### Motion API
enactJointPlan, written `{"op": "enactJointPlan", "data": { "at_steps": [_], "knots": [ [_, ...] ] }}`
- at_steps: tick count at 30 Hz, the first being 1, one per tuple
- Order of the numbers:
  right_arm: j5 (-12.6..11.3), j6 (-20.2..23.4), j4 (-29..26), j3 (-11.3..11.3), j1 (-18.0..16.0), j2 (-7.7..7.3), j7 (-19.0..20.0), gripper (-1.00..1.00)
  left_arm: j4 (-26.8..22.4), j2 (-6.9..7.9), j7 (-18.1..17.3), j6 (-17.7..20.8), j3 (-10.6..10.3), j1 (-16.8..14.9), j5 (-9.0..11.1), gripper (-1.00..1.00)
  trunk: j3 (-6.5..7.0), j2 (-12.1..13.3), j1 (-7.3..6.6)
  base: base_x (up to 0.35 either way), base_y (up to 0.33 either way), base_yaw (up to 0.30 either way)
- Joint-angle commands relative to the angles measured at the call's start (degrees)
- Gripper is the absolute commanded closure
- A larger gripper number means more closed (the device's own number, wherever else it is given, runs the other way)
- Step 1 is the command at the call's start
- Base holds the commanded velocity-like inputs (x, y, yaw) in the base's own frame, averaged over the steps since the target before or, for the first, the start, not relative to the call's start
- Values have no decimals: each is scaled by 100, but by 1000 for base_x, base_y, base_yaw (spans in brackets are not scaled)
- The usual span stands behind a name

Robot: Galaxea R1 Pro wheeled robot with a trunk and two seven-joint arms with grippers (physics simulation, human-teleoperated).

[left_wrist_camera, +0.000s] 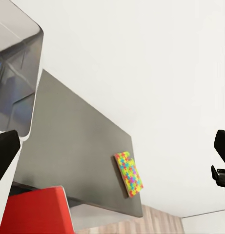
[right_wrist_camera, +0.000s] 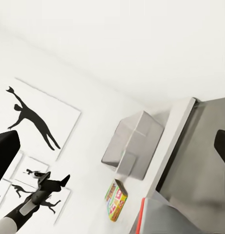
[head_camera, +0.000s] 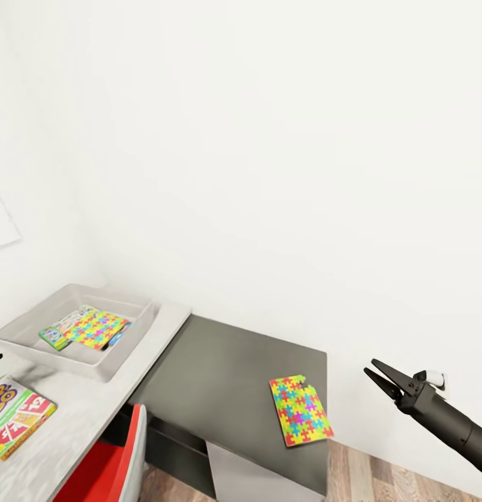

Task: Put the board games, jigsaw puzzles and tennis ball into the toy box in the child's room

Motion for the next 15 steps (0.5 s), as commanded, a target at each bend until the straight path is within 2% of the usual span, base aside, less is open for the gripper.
{"op": "enactJointPlan", "data": {
  "at_steps": [1, 15],
  "knots": [
    [4, 25, 0, -4, -7, 0, 16, -100, 0, 2, -21, 61, -5, -3, 4, -100, -4, -12, 3, -91, 0, -174],
    [2, 24, 8, 5, -7, 0, 10, -100, -1, 7, -21, 60, -5, -3, 3, -100, 105, -12, 3, -28, 0, -202]
  ]
}}
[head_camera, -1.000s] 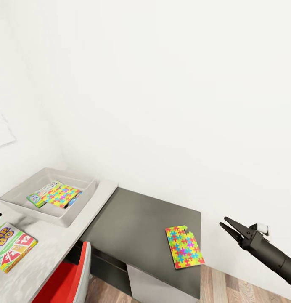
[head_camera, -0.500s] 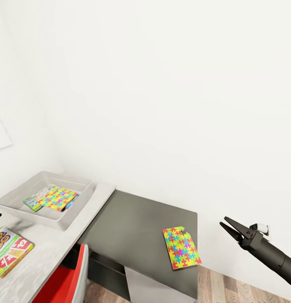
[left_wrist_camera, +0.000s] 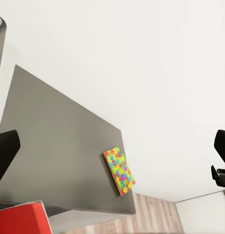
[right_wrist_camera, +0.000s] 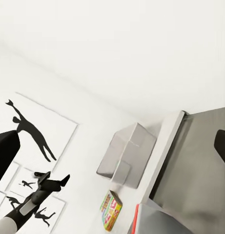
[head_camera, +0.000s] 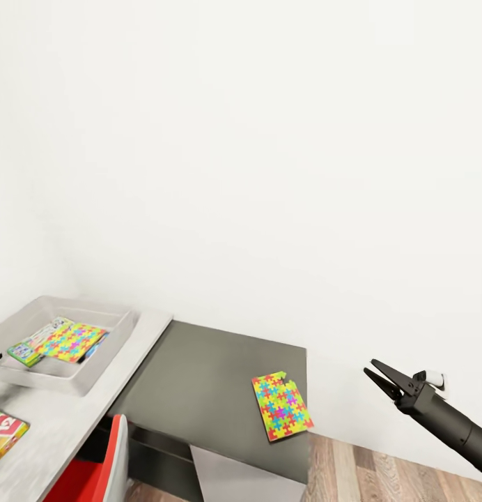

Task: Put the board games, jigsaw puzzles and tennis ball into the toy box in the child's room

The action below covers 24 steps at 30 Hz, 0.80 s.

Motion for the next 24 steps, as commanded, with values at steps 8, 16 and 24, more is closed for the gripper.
{"op": "enactJointPlan", "data": {
  "at_steps": [8, 16, 24],
  "knots": [
    [8, 25, 9, 4, -7, 0, 11, -100, 1, 1, -21, 61, -4, -2, 4, -100, 48, -12, 4, -17, 0, -210],
    [8, 25, 10, 8, -7, 0, 9, -100, 1, 2, -21, 61, -4, -2, 4, -100, 108, -12, 4, -22, 0, -211],
    [8, 17, 10, 8, -7, 0, 8, -100, -16, 2, -21, 61, -4, -2, 23, -100, 168, -12, 4, -1, 0, -211]
  ]
}}
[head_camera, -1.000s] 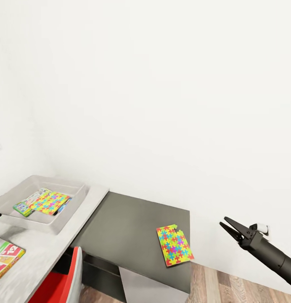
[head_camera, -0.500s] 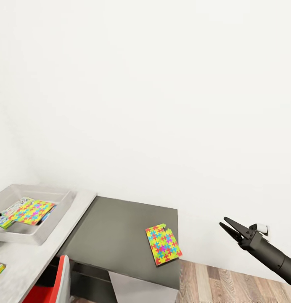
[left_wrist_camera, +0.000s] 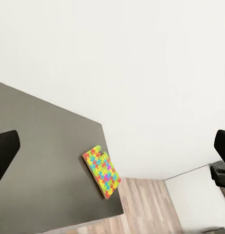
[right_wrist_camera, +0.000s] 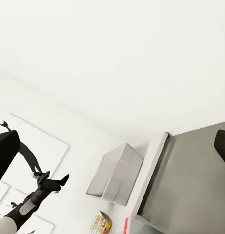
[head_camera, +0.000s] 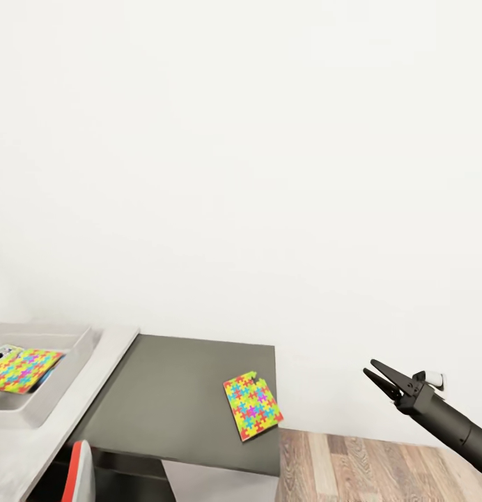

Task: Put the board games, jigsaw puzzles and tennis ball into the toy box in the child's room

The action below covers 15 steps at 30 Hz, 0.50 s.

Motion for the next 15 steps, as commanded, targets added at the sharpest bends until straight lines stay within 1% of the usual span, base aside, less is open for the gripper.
{"op": "enactJointPlan", "data": {
  "at_steps": [1, 4, 6, 8, 10, 12, 14, 15],
  "knots": [
    [3, 26, 1, -4, -7, 0, 17, -100, -10, 2, -21, 61, -4, -2, 7, -100, -6, -13, 4, 0, 0, -211],
    [3, 30, 1, -5, -7, -1, 21, -100, -82, -25, -21, 64, -4, -2, 20, -100, 17, -13, 4, 0, 0, -211],
    [6, 28, 2, -5, -7, -1, 18, -100, -253, -52, -21, 75, -4, -2, 29, -100, 32, -13, 4, 0, 0, -211],
    [7, 26, 21, -6, -7, 0, 17, -100, -513, -69, -21, 119, 8, -2, 40, -100, 47, -13, 4, 0, 0, -211],
    [9, 22, 61, -1, -7, 0, 14, -100, -860, -88, -21, 274, 15, -2, 47, -100, 61, -13, 4, 0, 0, -211],
    [11, 18, 98, 1, -7, 0, 15, -100, -1557, -180, -21, 828, 20, -2, 45, -100, 76, -13, 4, 0, 0, -211],
    [11, 17, 107, -1, -7, 0, 15, -100, -1938, -282, -21, 1140, 18, -2, 31, -100, 91, -13, 4, 0, 0, -210],
    [11, 16, 113, -3, -7, 0, 15, -100, -2257, -424, -21, 1367, 13, 1, 17, -100, 99, -13, 4, 0, 0, -210]
  ]
}}
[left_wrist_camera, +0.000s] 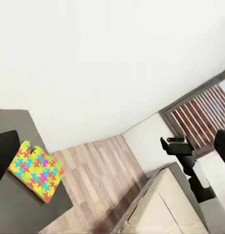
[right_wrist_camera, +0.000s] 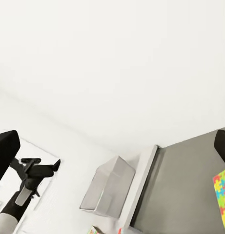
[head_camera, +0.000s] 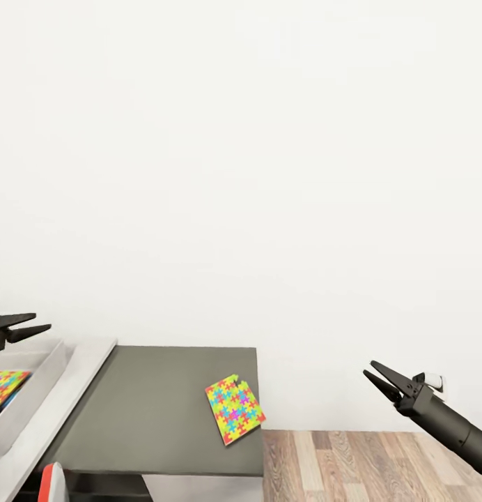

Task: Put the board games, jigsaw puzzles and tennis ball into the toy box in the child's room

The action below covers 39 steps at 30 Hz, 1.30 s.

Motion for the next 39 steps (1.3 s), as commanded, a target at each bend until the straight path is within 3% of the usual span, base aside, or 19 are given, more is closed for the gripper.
{"op": "enactJointPlan", "data": {
  "at_steps": [1, 2, 6, 10, 13, 20, 21, 33, 35, 39],
  "knots": [
    [4, 24, 3, -6, -7, 0, 15, -100, -138, -81, -19, 152, -3, -1, -5, -100, -6, -13, 4, 0, 0, -207],
    [2, 28, 7, -10, -7, -4, 15, -100, -390, -307, -19, 314, -9, 6, -14, -100, 1, -13, 4, 0, 0, -190],
    [1, 26, 10, -8, -7, -3, 15, -100, -591, -614, -19, 427, -78, 17, -20, -100, 31, -13, 4, 0, 0, -170],
    [2, 29, 11, -12, -7, -5, 17, -100, -636, -1026, -19, 455, -383, 81, -49, -100, 61, -13, 4, 0, 0, -150],
    [3, 26, 11, -9, -7, -5, 16, -100, -659, -1132, -19, 458, -466, 98, -74, -100, 82, -13, 4, 0, 0, -138],
    [4, 11, 35, -15, -7, -1, 14, -100, -669, -1208, -19, 460, -521, 122, -166, -100, 99, -13, 4, 0, 0, -49],
    [5, 5, 38, -8, -7, 0, 10, -100, -628, -1212, -19, 353, -524, 135, -325, -100, 99, -13, 4, 0, 0, -3],
    [81, -3, 42, -17, -7, 3, -122, -100, -611, -1229, -19, 297, -543, 142, -374, -100, 100, -13, 4, 0, 0, 0],
    [219, 7, 40, -21, -12, 1, -405, -100, -610, -1233, -19, 298, -544, 142, -374, -100, 100, -13, 4, 0, 0, 0],
    [553, 66, 32, -25, -20, 7, -1594, -100, -610, -1250, 13, 304, -544, 142, -433, -100, 100, -13, 4, 0, 0, 0]
  ]
}}
